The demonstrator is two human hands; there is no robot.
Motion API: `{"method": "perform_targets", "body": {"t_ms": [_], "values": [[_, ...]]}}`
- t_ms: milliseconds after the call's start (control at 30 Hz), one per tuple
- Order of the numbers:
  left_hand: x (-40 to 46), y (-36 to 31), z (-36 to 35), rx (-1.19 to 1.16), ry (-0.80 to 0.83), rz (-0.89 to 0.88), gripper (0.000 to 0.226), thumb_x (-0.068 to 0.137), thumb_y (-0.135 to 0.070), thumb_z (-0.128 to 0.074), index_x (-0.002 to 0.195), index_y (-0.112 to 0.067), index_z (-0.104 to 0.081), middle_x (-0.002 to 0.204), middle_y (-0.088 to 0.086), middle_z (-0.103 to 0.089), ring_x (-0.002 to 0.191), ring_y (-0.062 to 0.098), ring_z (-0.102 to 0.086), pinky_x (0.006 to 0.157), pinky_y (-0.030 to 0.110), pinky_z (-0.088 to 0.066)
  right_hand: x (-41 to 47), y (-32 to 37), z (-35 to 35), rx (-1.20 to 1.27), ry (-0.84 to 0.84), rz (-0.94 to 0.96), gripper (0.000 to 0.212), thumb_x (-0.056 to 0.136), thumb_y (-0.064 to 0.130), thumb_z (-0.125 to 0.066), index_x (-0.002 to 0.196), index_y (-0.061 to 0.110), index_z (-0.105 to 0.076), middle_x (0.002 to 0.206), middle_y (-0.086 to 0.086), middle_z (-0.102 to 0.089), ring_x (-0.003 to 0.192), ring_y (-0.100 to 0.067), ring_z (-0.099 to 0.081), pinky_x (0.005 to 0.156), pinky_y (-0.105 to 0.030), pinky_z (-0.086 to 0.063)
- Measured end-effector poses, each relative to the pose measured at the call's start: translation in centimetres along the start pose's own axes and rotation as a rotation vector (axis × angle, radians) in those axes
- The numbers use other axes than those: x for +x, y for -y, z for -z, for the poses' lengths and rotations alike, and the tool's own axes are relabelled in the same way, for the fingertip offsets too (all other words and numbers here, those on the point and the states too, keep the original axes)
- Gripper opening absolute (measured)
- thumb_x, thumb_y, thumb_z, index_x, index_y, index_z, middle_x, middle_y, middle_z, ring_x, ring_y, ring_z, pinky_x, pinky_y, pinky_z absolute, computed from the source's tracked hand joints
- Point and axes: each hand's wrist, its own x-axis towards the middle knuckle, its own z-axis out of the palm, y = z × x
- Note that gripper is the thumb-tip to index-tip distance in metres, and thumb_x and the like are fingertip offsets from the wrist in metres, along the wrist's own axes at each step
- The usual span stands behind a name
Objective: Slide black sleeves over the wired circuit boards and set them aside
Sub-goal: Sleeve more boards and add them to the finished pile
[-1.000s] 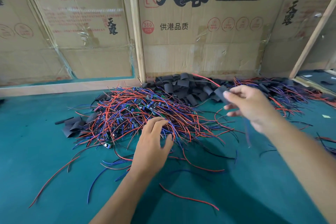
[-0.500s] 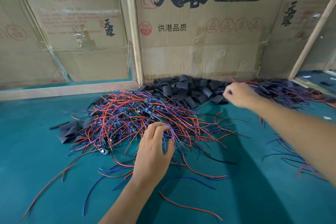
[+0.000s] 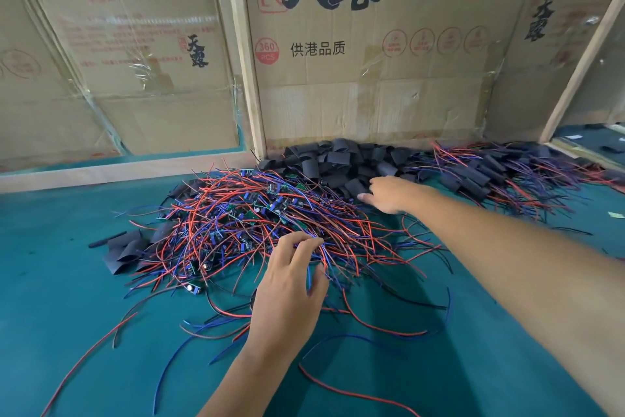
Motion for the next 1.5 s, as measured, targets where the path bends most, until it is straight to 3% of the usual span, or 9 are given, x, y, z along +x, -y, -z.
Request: {"method": "perform_targets", "body": {"t_ms": [167,267,300,367,567,867,1067,1233,1500], "values": [[0.2,0.1,0.2,0.002,-0.008,-0.002,0.029,0.094,-0.015,-0.063,0.123,-0.016,-0.062,0.123,-0.009,-0.052,0.113,0.01,-0.053,0.093,0.02,-0.041,-3.0,1.6,1.0,0.208,-0.248,-0.035,0.064,0.104,0.052,-0.035,0.125,-0.005,-0.057,0.152,-0.016,-0.04,0.124,-0.035,-0.052,0.101,-0.047,-0.044],[0.2,0.0,0.2,-0.01,-0.035,0.012,0.028,0.093,-0.016,-0.064,0.121,-0.017,-0.062,0.122,-0.009,-0.053,0.113,0.011,-0.053,0.096,0.025,-0.042,-7.8,3.1,2.2,0.529,-0.501,0.017,0.048,0.103,0.044,-0.044,0.096,0.003,-0.069,0.088,-0.008,-0.069,0.081,-0.026,-0.063,0.074,-0.025,-0.049],[0.2,-0.1,0.2,-0.016,-0.043,0.023,0.028,0.093,-0.018,-0.065,0.121,-0.017,-0.062,0.121,-0.01,-0.054,0.113,0.011,-0.053,0.096,0.028,-0.042,-10.2,3.9,2.4,0.626,-0.55,0.032,0.046,0.101,0.045,-0.046,0.078,0.013,-0.069,0.058,0.004,-0.057,0.06,-0.018,-0.055,0.055,-0.017,-0.039],[0.3,-0.3,0.1,-0.025,-0.04,0.066,0.034,0.094,-0.028,-0.065,0.126,-0.02,-0.058,0.121,-0.011,-0.055,0.11,0.013,-0.055,0.095,0.031,-0.044,-15.0,6.4,1.8,0.704,-0.571,0.137,0.052,0.097,0.052,-0.046,0.064,0.016,-0.062,0.047,0.003,-0.041,0.045,-0.011,-0.039,0.045,-0.021,-0.031],[-0.3,-1.1,0.4,-0.026,0.095,0.086,0.047,0.085,-0.022,-0.073,0.129,-0.03,-0.058,0.109,-0.008,-0.072,0.099,0.022,-0.067,0.081,0.038,-0.052,-20.2,11.0,-2.2,0.655,-0.49,0.445,0.032,0.098,0.036,-0.054,0.097,0.012,-0.073,0.099,0.001,-0.068,0.094,-0.013,-0.062,0.087,-0.03,-0.047],[-0.4,-2.1,0.0,-0.027,0.038,0.083,0.036,0.093,-0.03,-0.066,0.126,-0.02,-0.059,0.107,-0.004,-0.07,0.091,0.02,-0.065,0.072,0.028,-0.04,-20.0,10.4,-4.3,0.806,-0.598,0.374,0.026,0.096,0.026,-0.056,0.115,0.014,-0.07,0.11,0.015,-0.062,0.105,0.016,-0.051,0.089,0.0,-0.034],[-0.3,-2.3,0.2,-0.236,0.02,0.256,0.017,0.097,-0.044,-0.051,0.102,-0.032,-0.062,0.075,-0.011,-0.07,0.071,0.006,-0.065,0.061,0.023,-0.046,-19.8,9.8,-4.4,1.172,-0.362,0.313,0.032,0.096,0.032,-0.063,0.126,0.038,-0.054,0.108,0.018,-0.069,0.102,-0.001,-0.065,0.088,-0.018,-0.05],[0.2,-2.5,-0.3,-0.932,0.117,0.453,0.023,0.106,-0.018,-0.046,0.111,-0.015,-0.068,0.102,0.006,-0.074,0.092,0.016,-0.067,0.084,0.033,-0.057,-19.4,8.8,-4.5,0.949,-0.588,0.287,0.033,0.091,0.028,-0.071,0.122,0.028,-0.062,0.115,0.016,-0.062,0.11,-0.003,-0.059,0.09,-0.014,-0.043],[0.0,-2.7,-0.3,-1.004,0.202,0.403,0.027,0.099,-0.012,-0.048,0.108,-0.013,-0.074,0.097,0.014,-0.071,0.093,0.021,-0.059,0.102,0.053,-0.047,-19.2,9.0,-5.1,0.673,-0.639,0.388,0.056,0.09,0.016,-0.073,0.141,0.009,-0.054,0.124,-0.003,-0.065,0.11,-0.014,-0.058,0.094,-0.021,-0.042]]}}
